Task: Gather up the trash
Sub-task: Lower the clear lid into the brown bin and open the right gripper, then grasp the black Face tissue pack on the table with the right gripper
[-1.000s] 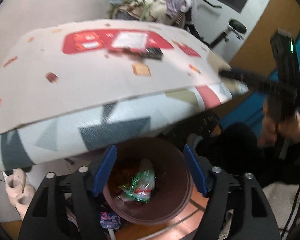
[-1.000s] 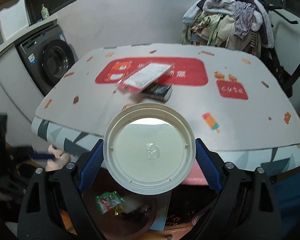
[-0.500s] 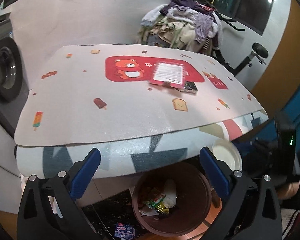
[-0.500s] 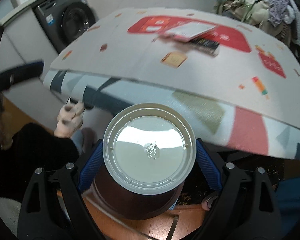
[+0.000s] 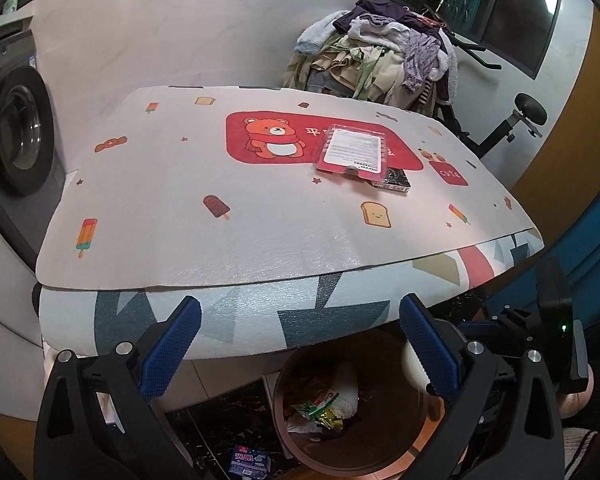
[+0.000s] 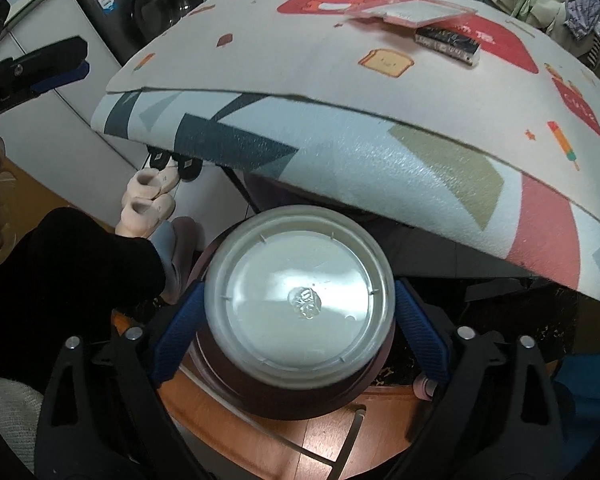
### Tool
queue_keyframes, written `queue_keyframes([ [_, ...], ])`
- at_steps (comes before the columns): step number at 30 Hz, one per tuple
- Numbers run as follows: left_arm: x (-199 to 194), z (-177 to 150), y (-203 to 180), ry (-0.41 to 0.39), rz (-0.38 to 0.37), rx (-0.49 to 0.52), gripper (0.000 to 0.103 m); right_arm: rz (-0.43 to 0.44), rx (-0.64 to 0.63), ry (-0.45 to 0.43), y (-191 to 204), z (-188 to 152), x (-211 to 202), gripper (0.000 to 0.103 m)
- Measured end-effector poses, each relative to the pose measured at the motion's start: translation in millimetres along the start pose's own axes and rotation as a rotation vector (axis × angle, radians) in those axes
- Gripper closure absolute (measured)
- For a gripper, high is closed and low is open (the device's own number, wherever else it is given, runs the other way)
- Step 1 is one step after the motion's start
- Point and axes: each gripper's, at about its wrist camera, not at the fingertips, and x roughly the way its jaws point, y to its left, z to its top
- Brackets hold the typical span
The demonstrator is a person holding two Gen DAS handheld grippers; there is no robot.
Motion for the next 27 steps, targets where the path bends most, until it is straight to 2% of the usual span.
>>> queue_keyframes([
  [7, 7, -1, 2, 0.008, 0.005, -0.01, 0.006, -0.027, 0.027, -0.046, -13, 7, -10, 0.008],
  [20, 29, 18, -3, 0.027, -0.012, 0.018, 0.006, -0.093, 0.144, -0.134, -75, 29, -32, 0.009],
  [25, 42, 33, -5, 0.027, -0.035, 0.023, 0.006, -0.102, 0.132, -0.164, -94, 51, -35, 0.023],
  [27, 50, 41, -4, 0.033, -0.055, 0.013, 0.006, -0.096, 0.137, -0.184, -104, 66, -37, 0.035],
])
